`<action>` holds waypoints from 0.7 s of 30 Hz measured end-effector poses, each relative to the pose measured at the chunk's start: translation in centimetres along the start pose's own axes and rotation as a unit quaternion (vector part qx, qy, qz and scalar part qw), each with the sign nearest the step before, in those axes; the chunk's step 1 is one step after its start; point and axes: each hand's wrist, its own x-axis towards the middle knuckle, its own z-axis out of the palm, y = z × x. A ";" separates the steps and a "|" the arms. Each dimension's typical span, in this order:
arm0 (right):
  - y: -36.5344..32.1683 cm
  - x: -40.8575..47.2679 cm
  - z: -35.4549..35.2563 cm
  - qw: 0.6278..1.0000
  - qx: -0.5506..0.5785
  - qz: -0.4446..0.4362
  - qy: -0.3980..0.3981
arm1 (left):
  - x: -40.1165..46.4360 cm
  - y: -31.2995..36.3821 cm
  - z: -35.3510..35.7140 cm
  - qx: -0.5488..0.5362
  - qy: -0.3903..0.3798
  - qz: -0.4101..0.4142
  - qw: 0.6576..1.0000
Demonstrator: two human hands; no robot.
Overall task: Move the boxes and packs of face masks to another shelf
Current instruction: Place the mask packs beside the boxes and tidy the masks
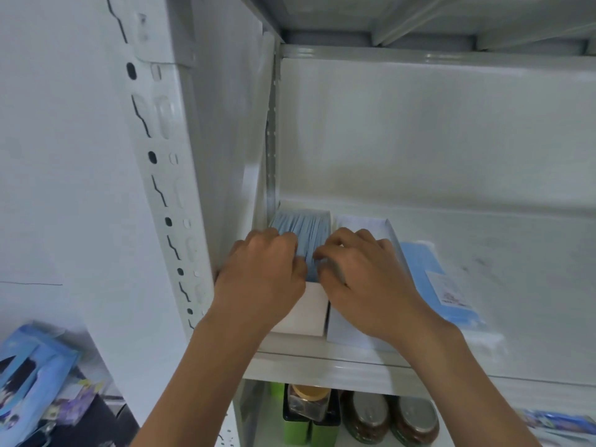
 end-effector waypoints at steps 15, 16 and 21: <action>0.4 -0.5 0.1 0.999 0.031 0.007 -0.025 | 2.2 1.6 -0.1 0.062 0.024 -0.052 0.996; 0.4 -0.5 0.1 0.999 0.033 0.008 -0.026 | 2.1 1.7 -0.1 0.057 0.033 -0.047 0.997; 0.3 -0.7 -0.1 0.999 0.035 0.011 -0.022 | 1.4 1.1 0.3 0.090 0.007 -0.033 0.995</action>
